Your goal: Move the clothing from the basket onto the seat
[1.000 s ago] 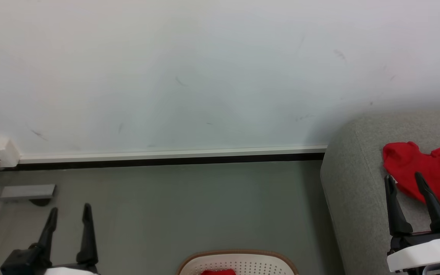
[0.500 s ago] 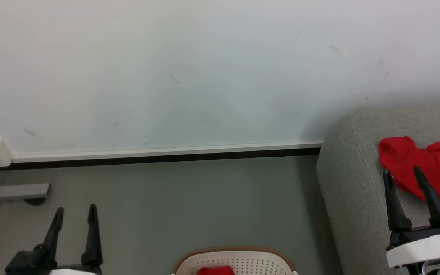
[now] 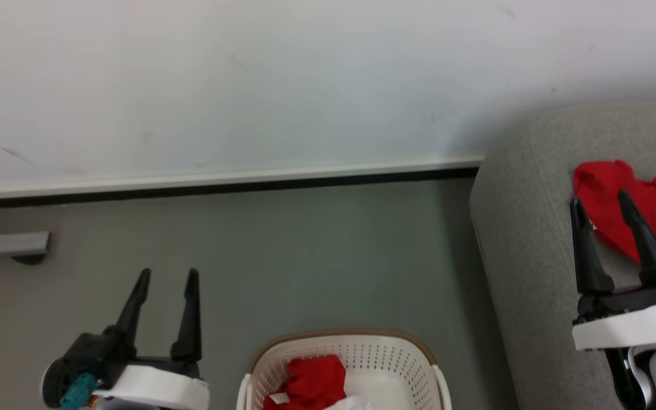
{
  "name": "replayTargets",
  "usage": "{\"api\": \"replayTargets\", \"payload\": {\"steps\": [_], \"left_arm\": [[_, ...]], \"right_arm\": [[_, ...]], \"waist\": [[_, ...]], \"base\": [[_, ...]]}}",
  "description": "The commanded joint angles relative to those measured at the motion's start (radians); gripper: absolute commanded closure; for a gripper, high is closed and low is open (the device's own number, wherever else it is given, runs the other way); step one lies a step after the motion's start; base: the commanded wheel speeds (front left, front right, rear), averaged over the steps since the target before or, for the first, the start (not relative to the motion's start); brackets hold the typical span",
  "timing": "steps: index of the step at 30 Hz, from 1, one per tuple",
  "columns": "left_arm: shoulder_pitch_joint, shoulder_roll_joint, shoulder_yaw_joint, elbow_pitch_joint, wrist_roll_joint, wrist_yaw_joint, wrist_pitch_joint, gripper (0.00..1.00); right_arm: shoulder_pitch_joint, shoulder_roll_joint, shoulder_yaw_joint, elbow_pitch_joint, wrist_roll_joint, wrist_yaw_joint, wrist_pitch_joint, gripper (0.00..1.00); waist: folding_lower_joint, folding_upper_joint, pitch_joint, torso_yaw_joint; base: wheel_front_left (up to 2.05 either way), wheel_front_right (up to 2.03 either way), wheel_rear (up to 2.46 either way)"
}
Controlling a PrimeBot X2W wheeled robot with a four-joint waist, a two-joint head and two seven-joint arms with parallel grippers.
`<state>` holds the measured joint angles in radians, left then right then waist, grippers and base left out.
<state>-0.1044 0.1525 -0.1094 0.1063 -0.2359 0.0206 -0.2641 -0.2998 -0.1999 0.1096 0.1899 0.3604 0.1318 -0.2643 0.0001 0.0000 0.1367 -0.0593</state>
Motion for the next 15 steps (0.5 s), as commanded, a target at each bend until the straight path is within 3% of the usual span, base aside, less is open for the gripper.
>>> {"api": "replayTargets", "payload": {"steps": [1,15], "left_arm": [[-0.01,-0.002,-0.003,0.006,0.017,-0.002,0.0,0.0],[-0.218,-0.01,-0.121,0.214,0.087,-0.093,0.002,0.0]], "right_arm": [[-0.014,-0.005,-0.002,-0.005,0.003,-0.002,0.0,0.0],[-0.18,0.012,-0.035,-0.078,0.014,-0.002,0.0,0.0]], "waist": [[-0.0001,0.0,0.036,-0.016],[-0.0001,0.0,0.294,-0.064]], "base": [[0.0,0.0,0.0],[0.0,0.0,0.0]]}}
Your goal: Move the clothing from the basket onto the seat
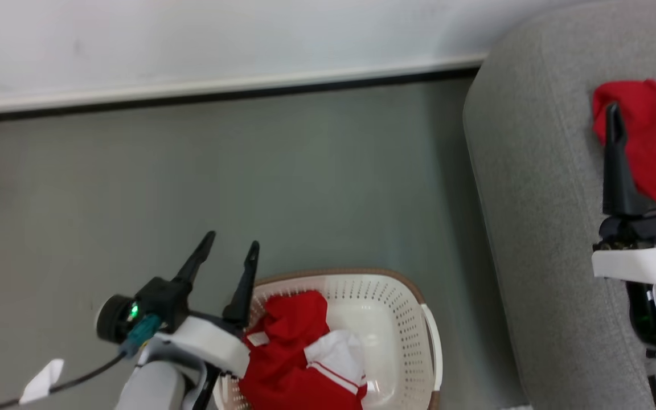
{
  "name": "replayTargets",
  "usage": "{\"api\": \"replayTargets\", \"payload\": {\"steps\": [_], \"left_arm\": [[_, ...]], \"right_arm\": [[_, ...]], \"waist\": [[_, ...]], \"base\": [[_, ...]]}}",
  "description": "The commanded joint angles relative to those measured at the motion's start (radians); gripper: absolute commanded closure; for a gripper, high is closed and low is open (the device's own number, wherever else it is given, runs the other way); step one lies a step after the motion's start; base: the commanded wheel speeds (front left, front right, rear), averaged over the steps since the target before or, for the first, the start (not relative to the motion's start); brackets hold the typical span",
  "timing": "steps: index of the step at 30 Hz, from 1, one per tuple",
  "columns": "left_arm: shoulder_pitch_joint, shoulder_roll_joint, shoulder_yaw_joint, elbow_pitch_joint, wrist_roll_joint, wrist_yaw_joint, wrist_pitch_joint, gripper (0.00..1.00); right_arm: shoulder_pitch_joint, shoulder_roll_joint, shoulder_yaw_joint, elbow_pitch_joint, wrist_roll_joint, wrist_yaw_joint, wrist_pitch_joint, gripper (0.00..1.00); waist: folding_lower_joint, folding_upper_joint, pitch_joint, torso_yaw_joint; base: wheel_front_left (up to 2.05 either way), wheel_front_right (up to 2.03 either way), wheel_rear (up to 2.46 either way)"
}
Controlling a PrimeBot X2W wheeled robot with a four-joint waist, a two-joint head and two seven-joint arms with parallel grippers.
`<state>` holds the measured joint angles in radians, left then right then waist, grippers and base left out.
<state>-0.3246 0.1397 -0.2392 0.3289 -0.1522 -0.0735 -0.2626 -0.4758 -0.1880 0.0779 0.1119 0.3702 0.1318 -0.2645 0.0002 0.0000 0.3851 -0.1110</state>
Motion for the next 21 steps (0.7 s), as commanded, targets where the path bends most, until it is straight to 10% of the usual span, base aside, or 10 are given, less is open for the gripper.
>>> {"api": "replayTargets", "payload": {"steps": [1,21], "left_arm": [[-0.018,0.003,-0.005,0.012,0.008,-0.005,0.001,0.0],[-0.337,-0.053,-0.302,0.528,0.065,-0.057,0.049,0.0]], "right_arm": [[-0.017,0.0,-0.006,-0.006,0.004,-0.002,0.001,0.0],[-0.257,-0.032,0.007,-0.036,0.021,-0.002,0.001,0.0]], "waist": [[-0.0002,0.0,0.066,-0.015],[-0.0002,0.0,0.309,-0.063]], "base": [[0.0,0.0,0.0],[0.0,0.0,0.0]]}}
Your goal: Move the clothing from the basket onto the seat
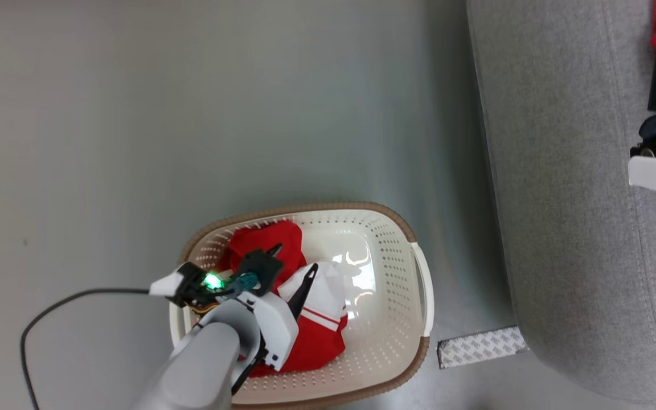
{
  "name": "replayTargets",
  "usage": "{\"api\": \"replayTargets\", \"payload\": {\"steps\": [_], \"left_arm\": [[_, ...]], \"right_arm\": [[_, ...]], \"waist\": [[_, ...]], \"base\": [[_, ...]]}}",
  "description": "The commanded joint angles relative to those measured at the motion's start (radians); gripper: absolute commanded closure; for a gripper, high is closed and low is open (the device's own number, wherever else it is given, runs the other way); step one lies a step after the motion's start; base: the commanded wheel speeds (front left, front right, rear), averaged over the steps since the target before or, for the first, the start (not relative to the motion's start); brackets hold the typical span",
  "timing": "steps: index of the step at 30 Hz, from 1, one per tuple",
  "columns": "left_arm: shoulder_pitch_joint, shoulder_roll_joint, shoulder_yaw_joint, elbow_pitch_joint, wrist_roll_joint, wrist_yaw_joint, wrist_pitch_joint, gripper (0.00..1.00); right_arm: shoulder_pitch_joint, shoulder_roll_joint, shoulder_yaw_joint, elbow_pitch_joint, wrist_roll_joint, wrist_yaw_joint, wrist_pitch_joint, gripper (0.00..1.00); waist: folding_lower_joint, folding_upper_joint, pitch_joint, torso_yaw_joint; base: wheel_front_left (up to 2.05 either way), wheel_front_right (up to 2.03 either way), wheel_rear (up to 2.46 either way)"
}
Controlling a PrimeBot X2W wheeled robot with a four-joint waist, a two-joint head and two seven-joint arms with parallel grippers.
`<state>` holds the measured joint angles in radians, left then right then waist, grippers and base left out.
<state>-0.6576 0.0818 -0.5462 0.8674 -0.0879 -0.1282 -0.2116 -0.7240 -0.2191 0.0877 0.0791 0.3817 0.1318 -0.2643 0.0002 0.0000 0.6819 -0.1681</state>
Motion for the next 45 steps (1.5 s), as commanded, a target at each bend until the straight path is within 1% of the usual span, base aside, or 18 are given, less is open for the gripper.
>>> {"api": "replayTargets", "payload": {"steps": [1,9,11,13,16,20,22,25,29,35,41,45], "left_arm": [[-0.016,0.001,-0.011,0.019,-0.005,-0.002,0.007,0.0],[-0.108,-0.011,-0.156,0.225,-0.059,-0.002,0.066,0.0],[-0.129,-0.011,-0.187,0.263,-0.075,-0.002,0.08,0.0],[-0.155,0.002,-0.213,0.296,-0.076,-0.002,0.086,0.0],[-0.171,0.001,-0.255,0.341,-0.078,-0.001,0.103,0.0],[-0.201,0.011,-0.329,0.372,-0.053,-0.001,0.129,0.0],[-0.205,0.013,-0.354,0.381,-0.065,-0.001,0.147,0.0],[-0.217,0.022,-0.388,0.398,-0.076,-0.001,0.201,0.0],[-0.24,0.039,-0.404,0.409,-0.08,0.002,0.247,0.0],[-0.267,0.06,-0.414,0.417,-0.078,0.015,0.287,0.0],[-0.266,0.061,-0.448,0.42,-0.087,-0.001,0.356,0.0],[-0.253,0.058,-0.488,0.421,-0.111,-0.003,0.398,0.0]], "right_arm": [[-0.018,0.0,0.001,-0.003,0.008,-0.002,0.001,0.0],[-0.067,0.018,0.012,-0.023,-0.002,-0.002,0.001,0.0],[-0.073,0.019,0.006,-0.033,-0.002,-0.002,0.001,0.0],[-0.076,0.024,-0.002,-0.036,0.0,-0.002,0.001,0.0],[-0.079,0.031,-0.007,-0.04,0.002,-0.002,0.001,0.0],[-0.096,0.037,0.001,-0.032,0.004,-0.002,0.001,0.0],[-0.109,0.033,0.014,-0.015,0.008,-0.002,0.001,0.0],[-0.13,0.028,0.038,0.025,0.015,-0.002,0.001,0.0],[-0.16,0.027,0.076,0.067,0.021,-0.002,0.001,0.0],[-0.188,0.045,0.097,0.079,0.028,-0.002,0.001,0.0],[-0.197,0.053,0.107,0.075,0.032,-0.002,0.001,0.0],[-0.194,0.058,0.109,0.072,0.034,-0.002,0.001,0.0]], "waist": [[-0.0002,0.0,0.02,-0.008],[-0.0002,0.0,0.082,-0.035],[-0.0002,0.0,0.096,-0.04],[-0.0002,0.0,0.111,-0.045],[-0.0002,0.0,0.133,-0.052],[-0.0002,0.0,0.16,-0.066],[-0.0002,0.0,0.169,-0.074],[-0.0002,0.0,0.176,-0.082],[-0.0002,0.0,0.189,-0.091],[-0.0002,0.0,0.219,-0.109],[-0.0002,0.0,0.236,-0.125],[-0.0002,0.0,0.24,-0.135]], "base": [[0.0,0.0,0.0],[0.0,0.0,0.0],[0.0,0.0,0.0],[0.0,0.0,0.0],[0.0,0.0,0.0],[0.0,0.0,0.0],[0.0,0.0,0.0],[0.0,0.0,0.0],[0.0,0.0,0.0],[0.0,0.0,0.0],[0.0,0.0,0.0],[0.0,0.0,0.0]]}}
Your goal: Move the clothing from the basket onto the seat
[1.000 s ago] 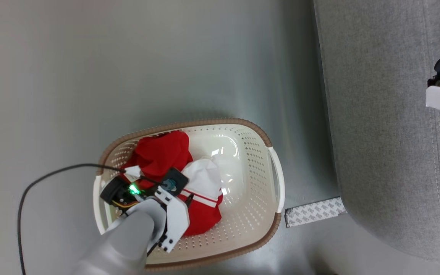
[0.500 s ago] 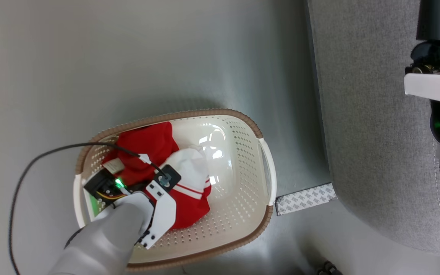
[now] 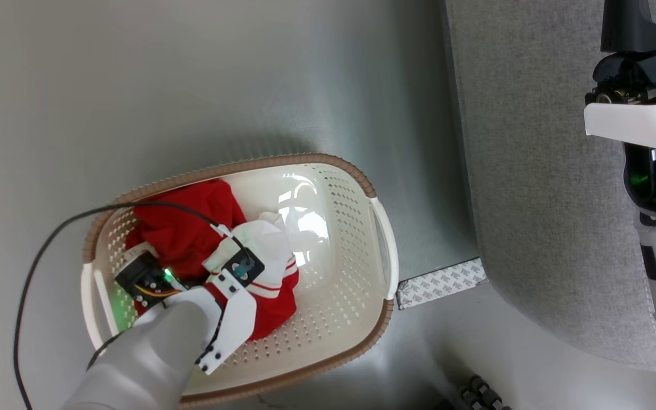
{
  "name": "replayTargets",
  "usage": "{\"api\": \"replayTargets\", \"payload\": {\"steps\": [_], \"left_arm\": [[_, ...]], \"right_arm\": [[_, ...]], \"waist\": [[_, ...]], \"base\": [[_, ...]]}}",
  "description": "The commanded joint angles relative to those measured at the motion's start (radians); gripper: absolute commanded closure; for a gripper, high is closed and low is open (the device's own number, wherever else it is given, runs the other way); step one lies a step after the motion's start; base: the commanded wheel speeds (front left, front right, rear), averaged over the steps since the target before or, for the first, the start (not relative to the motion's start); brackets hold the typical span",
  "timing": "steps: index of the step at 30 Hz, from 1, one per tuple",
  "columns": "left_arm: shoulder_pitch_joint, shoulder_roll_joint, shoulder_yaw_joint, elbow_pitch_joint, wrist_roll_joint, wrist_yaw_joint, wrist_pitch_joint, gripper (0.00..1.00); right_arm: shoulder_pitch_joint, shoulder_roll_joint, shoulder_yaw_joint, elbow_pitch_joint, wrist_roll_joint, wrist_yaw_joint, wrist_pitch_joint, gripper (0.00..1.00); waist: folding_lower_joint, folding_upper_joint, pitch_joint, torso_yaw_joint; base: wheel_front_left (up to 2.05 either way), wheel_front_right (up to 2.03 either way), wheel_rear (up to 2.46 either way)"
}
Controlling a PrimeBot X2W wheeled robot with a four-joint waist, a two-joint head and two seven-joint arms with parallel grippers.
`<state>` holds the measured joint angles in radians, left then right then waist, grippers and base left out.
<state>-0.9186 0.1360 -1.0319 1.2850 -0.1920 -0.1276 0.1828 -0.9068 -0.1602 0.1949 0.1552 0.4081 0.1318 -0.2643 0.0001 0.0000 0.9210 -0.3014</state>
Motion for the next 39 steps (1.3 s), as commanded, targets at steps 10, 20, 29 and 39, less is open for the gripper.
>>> {"api": "replayTargets", "payload": {"steps": [10,20,29,39], "left_arm": [[0.012,0.024,-0.115,-0.05,-0.123,-0.003,0.005,1.0],[0.047,-0.018,-0.148,-0.091,-0.231,-0.003,-0.052,1.0],[0.111,-0.069,-0.123,-0.123,-0.309,-0.003,-0.195,1.0],[0.226,-0.08,-0.077,-0.135,-0.384,0.003,-0.401,1.0]], "right_arm": [[0.008,0.006,-0.013,-0.001,-0.003,-0.002,0.001,0.0],[0.06,-0.022,-0.029,0.019,-0.017,-0.002,0.001,0.0],[0.162,-0.057,-0.039,0.062,-0.017,-0.002,0.001,0.0],[0.281,-0.094,-0.017,0.1,-0.011,-0.002,0.001,0.0]], "waist": [[-0.0001,0.0,-0.013,-0.007],[-0.0001,0.0,-0.15,0.03],[-0.0001,0.0,-0.345,0.088],[-0.0001,0.0,-0.552,0.155]], "base": [[0.0,0.0,0.0],[0.0,0.0,0.0],[0.0,0.0,0.0],[0.0,0.0,0.0]]}}
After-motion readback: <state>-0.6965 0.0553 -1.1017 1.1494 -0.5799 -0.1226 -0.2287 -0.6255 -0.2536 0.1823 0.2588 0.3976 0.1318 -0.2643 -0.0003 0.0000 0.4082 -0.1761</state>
